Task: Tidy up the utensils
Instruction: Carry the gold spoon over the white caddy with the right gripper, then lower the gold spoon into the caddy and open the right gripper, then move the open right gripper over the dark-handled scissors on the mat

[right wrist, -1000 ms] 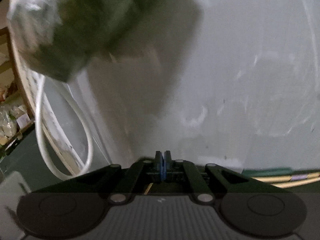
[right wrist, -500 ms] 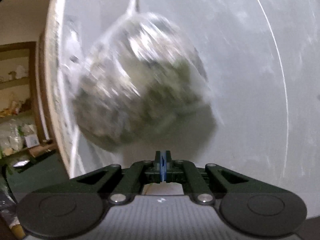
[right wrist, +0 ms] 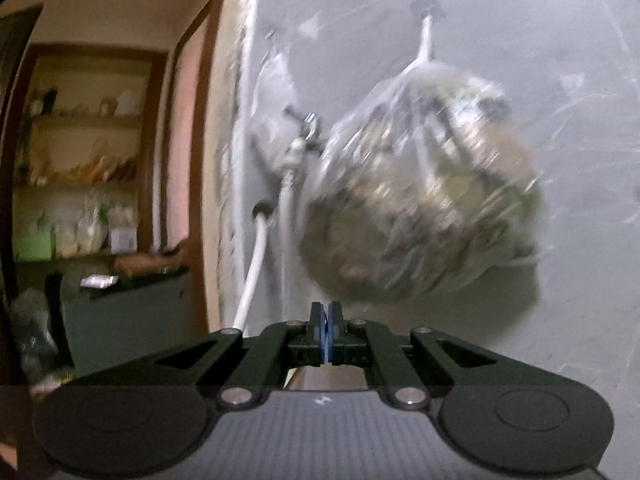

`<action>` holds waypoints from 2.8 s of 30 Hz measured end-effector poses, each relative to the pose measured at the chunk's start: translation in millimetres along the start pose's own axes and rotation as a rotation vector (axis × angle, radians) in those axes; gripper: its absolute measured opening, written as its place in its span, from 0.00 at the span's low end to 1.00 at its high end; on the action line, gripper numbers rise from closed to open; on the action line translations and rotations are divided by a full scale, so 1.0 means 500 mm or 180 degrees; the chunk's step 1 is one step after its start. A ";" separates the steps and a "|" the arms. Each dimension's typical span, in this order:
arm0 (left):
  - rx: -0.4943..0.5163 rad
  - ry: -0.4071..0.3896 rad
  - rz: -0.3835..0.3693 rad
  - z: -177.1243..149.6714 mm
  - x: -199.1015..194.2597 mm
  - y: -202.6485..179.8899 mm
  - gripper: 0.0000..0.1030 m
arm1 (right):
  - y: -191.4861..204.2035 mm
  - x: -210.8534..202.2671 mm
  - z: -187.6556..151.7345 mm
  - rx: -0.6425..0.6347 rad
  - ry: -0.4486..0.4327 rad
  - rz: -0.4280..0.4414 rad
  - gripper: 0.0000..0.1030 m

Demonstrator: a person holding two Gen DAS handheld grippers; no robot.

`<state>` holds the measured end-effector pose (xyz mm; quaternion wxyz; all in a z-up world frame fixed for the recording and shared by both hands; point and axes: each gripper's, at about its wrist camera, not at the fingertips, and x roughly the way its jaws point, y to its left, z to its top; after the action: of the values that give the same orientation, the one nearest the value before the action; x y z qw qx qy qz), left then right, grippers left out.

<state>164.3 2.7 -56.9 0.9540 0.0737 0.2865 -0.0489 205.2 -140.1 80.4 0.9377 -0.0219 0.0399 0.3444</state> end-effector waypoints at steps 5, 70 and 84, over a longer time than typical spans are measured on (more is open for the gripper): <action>0.0014 -0.0005 -0.0018 0.001 0.002 0.002 0.75 | 0.035 0.002 -0.056 -0.0205 0.0235 0.0056 0.01; 0.0028 0.0061 0.0059 0.012 0.008 -0.007 0.76 | -0.257 -0.289 -0.351 0.1753 0.1743 -0.2018 1.00; 0.0008 0.0118 0.0133 0.007 -0.004 -0.023 0.76 | -0.290 -0.209 -0.338 0.1223 0.1880 -0.1806 1.00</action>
<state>162.8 -8.9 -54.1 0.9492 0.0817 0.3024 -0.0279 209.4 -329.4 -76.6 0.9305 0.0451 0.3613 0.0390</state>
